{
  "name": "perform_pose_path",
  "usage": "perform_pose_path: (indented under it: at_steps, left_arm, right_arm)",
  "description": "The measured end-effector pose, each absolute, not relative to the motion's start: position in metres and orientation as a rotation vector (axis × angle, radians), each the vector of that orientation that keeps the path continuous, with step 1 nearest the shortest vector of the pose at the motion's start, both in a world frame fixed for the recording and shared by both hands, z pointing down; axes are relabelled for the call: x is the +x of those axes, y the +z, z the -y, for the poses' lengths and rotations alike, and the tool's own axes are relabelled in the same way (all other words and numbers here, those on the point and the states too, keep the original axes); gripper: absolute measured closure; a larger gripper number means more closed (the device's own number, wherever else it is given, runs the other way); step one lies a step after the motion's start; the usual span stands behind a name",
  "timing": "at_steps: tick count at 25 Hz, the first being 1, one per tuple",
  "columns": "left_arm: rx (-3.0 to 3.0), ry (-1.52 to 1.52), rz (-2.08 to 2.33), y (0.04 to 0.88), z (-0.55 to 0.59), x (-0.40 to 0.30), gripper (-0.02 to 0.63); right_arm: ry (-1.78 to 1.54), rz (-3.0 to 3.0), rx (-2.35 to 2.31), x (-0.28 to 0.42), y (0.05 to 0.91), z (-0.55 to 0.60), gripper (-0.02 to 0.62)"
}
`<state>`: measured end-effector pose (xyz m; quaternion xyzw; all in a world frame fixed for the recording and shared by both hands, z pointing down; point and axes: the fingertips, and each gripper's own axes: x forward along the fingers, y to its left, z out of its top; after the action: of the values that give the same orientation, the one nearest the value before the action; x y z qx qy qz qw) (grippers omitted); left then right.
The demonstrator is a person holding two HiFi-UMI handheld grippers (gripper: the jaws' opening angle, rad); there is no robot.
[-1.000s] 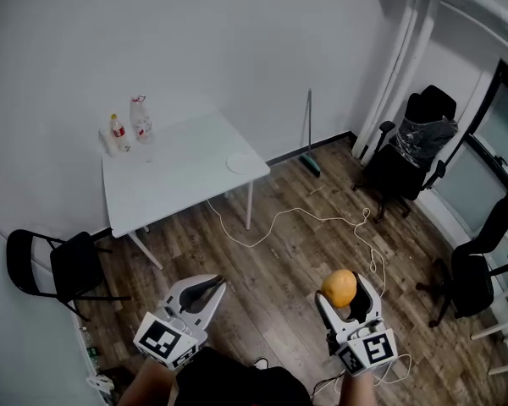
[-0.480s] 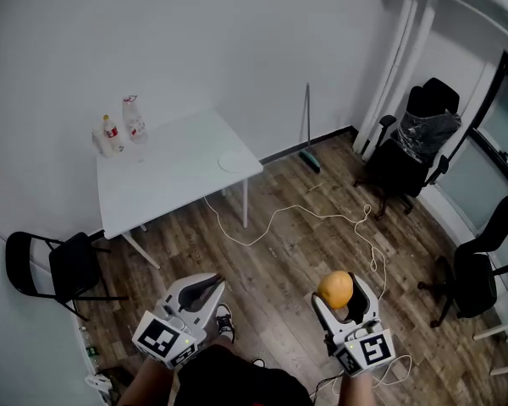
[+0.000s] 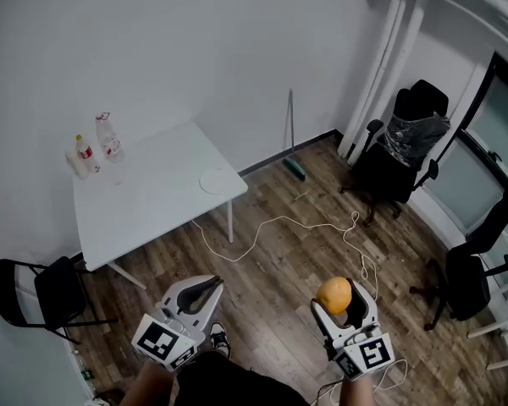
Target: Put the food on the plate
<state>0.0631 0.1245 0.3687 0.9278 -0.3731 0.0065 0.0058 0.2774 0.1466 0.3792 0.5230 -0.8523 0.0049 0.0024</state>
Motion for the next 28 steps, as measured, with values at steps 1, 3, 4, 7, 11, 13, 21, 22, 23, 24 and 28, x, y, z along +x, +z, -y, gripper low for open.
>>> perform_pose_path:
  at_steps: [1, 3, 4, 7, 11, 13, 21, 22, 23, 24, 28]
  left_arm:
    - [2.904, 0.020, 1.171, 0.368, -0.111, 0.058, 0.563]
    - [2.907, 0.022, 1.186, 0.366, -0.084, 0.047, 0.563]
    - [2.909, 0.022, 1.193, 0.364, -0.070, 0.040, 0.563]
    - [2.904, 0.016, 1.205, 0.360, -0.031, 0.014, 0.563]
    - [2.889, 0.003, 1.239, 0.356, 0.018, -0.028, 0.563]
    - [2.877, 0.002, 1.255, 0.357, 0.040, -0.047, 0.563]
    - [2.812, 0.007, 1.317, 0.371, 0.098, -0.113, 0.563]
    - [2.804, 0.004, 1.325, 0.372, 0.103, -0.118, 0.563]
    - [2.797, 0.004, 1.334, 0.373, 0.109, -0.122, 0.563]
    - [2.789, 0.006, 1.343, 0.374, 0.114, -0.125, 0.563]
    - [2.763, 0.017, 1.380, 0.380, 0.133, -0.129, 0.563]
  right_arm:
    - [0.008, 2.668, 1.634, 0.272, 0.378, -0.134, 0.229]
    - [-0.015, 2.665, 1.616, 0.259, 0.373, -0.106, 0.229]
    - [-0.026, 2.668, 1.608, 0.251, 0.370, -0.092, 0.229]
    - [-0.034, 2.690, 1.597, 0.223, 0.356, -0.050, 0.229]
    - [-0.026, 2.718, 1.558, 0.181, 0.353, 0.004, 0.229]
    - [-0.023, 2.712, 1.523, 0.160, 0.360, 0.029, 0.229]
    - [-0.009, 2.766, 1.408, 0.084, 0.365, 0.101, 0.229]
    - [-0.006, 2.776, 1.401, 0.080, 0.364, 0.109, 0.229]
    - [-0.002, 2.794, 1.396, 0.076, 0.362, 0.117, 0.229]
    - [0.000, 2.807, 1.388, 0.073, 0.360, 0.124, 0.229]
    - [-0.013, 2.809, 1.329, 0.069, 0.367, 0.154, 0.229]
